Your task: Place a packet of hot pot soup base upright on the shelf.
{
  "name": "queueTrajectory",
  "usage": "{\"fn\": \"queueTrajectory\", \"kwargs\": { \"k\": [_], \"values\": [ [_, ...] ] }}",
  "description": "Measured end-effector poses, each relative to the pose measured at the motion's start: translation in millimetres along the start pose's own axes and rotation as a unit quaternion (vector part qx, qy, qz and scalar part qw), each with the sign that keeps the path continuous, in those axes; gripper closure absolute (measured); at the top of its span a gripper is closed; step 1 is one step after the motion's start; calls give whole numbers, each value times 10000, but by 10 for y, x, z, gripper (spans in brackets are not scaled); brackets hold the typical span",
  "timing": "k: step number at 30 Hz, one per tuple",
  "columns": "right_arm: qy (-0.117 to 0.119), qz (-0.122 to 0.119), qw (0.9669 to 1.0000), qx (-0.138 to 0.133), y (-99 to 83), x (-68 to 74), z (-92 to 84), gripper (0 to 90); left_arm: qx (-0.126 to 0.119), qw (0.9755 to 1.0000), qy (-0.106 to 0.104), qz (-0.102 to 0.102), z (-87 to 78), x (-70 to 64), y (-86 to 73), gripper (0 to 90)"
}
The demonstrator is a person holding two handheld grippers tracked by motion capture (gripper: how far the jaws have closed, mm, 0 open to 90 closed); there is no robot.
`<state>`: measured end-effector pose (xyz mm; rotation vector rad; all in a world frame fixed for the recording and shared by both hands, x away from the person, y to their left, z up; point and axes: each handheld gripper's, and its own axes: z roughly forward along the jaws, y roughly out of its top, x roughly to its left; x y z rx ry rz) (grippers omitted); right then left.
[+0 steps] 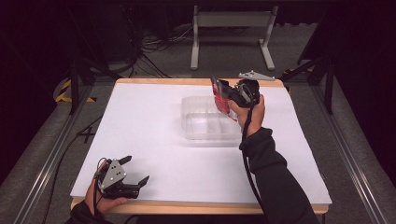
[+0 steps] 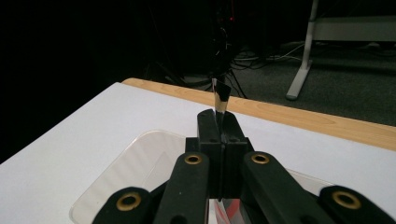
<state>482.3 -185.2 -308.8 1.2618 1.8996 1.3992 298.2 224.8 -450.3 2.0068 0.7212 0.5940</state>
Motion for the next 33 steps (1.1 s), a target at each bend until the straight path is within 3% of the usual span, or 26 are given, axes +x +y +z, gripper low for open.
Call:
{"fn": "queueTrajectory", "kwargs": {
  "k": [9,16,22,30,33],
  "values": [
    [-207,52,9997,-121,-191,-70,-29,900,45,10000,-2,25,18,-6,0,86],
    [-120,104,9997,-202,-363,-99,-11,900,105,9999,-10,50,45,-13,5,86],
    [-79,-102,9997,-210,-437,-138,-78,900,104,9999,-10,69,43,-15,7,86],
    [-82,-148,9997,-152,-497,-230,-188,896,125,9999,5,96,38,-13,3,86],
    [-76,-316,9995,-47,-516,-229,-219,891,90,9999,40,42,29,0,3,86]
  ]
}}
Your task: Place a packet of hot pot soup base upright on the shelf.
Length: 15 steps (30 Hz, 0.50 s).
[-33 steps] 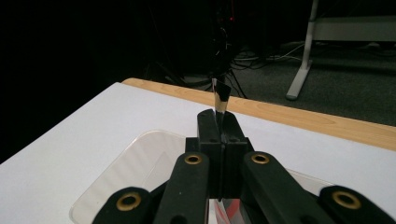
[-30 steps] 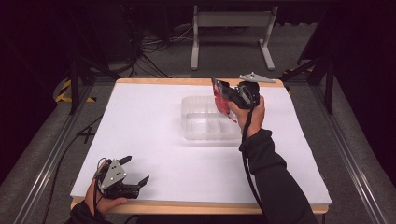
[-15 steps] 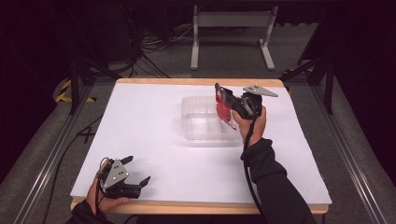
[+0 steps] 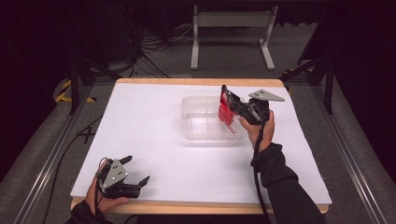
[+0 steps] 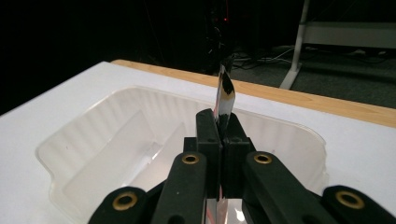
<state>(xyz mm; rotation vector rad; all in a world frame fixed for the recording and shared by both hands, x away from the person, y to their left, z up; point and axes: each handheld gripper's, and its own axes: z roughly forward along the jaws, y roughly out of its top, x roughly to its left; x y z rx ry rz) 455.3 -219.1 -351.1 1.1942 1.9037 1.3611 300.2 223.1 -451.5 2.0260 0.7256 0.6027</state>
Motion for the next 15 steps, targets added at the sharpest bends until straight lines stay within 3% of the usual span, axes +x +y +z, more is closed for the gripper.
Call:
{"fn": "queueTrajectory", "kwargs": {
  "k": [5,15],
  "values": [
    [-14,-236,9996,146,-15,2,-47,883,37,10000,-16,68,6,-12,3,86],
    [40,-374,9984,417,-77,-19,-82,884,15,10000,31,38,-11,6,-4,86]
  ]
}}
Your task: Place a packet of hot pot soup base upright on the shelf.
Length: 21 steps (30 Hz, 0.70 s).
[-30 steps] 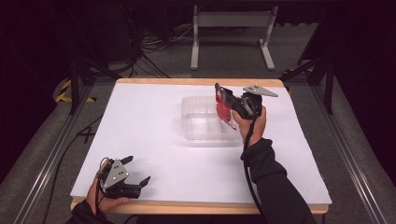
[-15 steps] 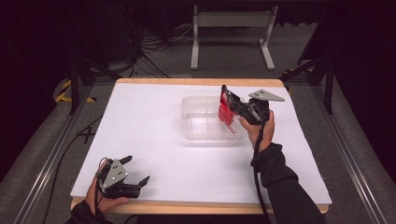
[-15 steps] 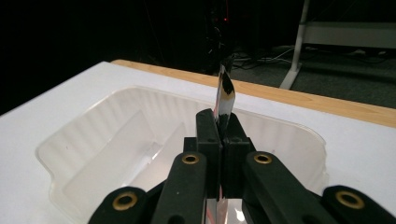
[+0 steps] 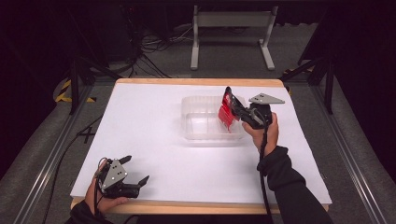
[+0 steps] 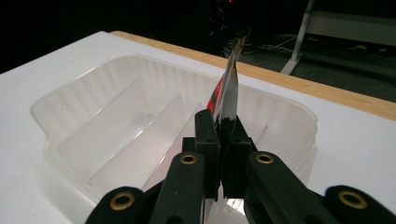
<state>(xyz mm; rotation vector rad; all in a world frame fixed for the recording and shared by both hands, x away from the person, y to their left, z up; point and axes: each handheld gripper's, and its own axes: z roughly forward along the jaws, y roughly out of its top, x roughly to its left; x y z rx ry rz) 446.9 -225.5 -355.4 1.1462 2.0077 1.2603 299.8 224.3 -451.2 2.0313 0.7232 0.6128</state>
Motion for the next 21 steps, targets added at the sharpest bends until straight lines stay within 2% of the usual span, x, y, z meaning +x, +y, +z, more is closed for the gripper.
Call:
{"fn": "queueTrajectory", "kwargs": {
  "k": [5,10,21],
  "values": [
    [24,-232,9995,196,-22,10,10,884,6,10000,11,2,5,-8,1,86],
    [-56,-435,9985,337,-12,28,8,888,20,10000,3,12,6,-7,1,86],
    [-5,-405,9980,493,-11,-3,55,871,29,10000,1,48,-2,-2,-2,86]
  ]
}}
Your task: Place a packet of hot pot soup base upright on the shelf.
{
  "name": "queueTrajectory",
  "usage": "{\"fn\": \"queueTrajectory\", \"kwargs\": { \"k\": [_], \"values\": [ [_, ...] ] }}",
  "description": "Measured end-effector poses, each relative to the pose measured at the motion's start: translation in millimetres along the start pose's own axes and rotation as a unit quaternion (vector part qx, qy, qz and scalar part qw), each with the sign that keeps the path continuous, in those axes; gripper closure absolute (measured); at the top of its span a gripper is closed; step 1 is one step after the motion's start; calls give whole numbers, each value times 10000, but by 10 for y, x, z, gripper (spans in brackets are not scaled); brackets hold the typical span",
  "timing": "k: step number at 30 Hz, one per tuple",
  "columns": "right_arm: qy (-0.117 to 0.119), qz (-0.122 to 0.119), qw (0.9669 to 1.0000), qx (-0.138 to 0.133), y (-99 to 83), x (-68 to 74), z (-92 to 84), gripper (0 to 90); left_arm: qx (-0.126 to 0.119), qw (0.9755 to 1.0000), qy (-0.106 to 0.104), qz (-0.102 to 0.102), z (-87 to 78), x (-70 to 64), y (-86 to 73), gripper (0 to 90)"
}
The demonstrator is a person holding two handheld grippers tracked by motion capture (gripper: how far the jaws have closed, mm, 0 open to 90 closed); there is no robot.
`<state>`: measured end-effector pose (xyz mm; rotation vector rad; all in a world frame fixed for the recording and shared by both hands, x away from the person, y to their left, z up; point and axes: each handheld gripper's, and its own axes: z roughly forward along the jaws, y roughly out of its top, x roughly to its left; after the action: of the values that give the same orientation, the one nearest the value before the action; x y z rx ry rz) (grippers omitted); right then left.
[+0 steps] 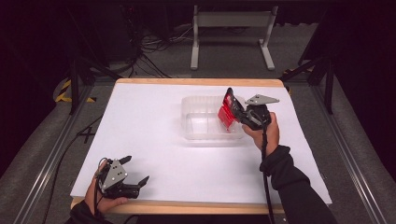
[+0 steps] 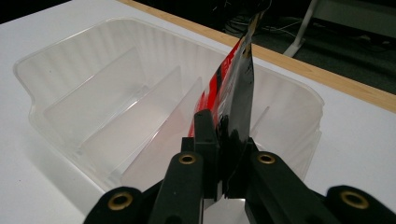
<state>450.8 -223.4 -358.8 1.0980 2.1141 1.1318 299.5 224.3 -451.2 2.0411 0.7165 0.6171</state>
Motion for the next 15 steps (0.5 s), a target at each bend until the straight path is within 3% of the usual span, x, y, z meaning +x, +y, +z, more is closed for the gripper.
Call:
{"fn": "queueTrajectory", "kwargs": {
  "k": [6,9,15],
  "values": [
    [-20,-26,9999,113,18,-19,25,856,-20,10000,-12,-9,1,-3,1,87],
    [-217,-106,9996,133,28,-19,40,850,-18,10000,-13,-11,2,-3,1,87],
    [-178,-56,9997,163,51,-26,82,851,-42,10000,-8,-55,-1,0,0,87]
  ]
}}
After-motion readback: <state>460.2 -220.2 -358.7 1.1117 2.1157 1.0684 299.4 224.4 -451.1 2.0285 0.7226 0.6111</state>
